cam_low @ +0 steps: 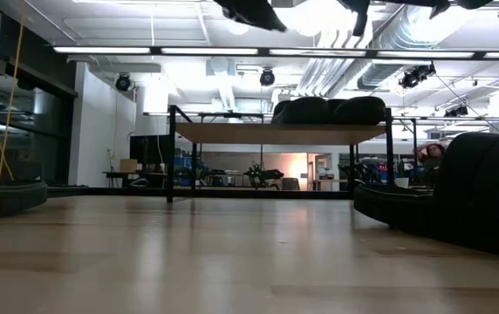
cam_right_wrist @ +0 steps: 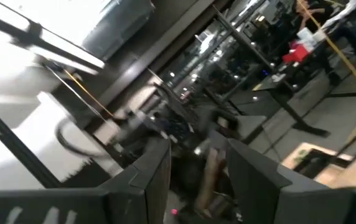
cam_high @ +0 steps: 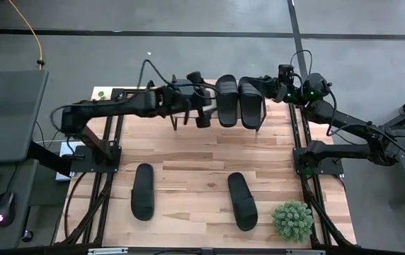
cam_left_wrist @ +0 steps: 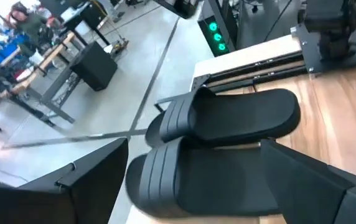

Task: Pick and place slides into the shelf
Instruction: Put the black slide on the shelf

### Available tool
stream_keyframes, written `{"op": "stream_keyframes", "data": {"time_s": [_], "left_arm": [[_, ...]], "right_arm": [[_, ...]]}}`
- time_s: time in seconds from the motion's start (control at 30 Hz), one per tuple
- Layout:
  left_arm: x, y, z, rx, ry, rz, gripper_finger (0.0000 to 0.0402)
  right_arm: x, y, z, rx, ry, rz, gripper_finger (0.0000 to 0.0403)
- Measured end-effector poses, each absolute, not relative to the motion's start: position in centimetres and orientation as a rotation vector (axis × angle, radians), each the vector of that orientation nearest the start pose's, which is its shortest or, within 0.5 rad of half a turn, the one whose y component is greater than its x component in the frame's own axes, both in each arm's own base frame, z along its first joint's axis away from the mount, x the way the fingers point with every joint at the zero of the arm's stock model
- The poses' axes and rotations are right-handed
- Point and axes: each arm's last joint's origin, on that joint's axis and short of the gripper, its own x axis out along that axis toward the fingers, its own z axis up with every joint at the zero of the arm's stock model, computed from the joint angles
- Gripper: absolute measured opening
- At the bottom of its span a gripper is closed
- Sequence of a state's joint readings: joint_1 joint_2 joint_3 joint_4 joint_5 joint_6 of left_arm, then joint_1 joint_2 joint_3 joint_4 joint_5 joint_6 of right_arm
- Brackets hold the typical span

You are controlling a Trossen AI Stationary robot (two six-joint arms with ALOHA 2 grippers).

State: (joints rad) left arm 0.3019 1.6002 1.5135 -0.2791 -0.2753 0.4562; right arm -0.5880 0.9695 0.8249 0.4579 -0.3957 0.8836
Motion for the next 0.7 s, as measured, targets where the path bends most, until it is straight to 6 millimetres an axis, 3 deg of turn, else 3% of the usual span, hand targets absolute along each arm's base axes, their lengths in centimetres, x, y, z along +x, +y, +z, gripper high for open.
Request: {"op": "stream_keyframes", "data": {"time_s": [0.47,0.7], "left_arm": [[28.6,9.6,42.2,0.251,0.389,0.501,0.0346],[26.2,8.5,44.1,0.078,0.279,0.404,0.0346]], "right_arm": [[18.4,-10.8,36.9,0.68,-0.29,-0.088,0.0147],[19.3,-9.3,36.4,0.745,-0.205,-0.019,0.0147]]}}
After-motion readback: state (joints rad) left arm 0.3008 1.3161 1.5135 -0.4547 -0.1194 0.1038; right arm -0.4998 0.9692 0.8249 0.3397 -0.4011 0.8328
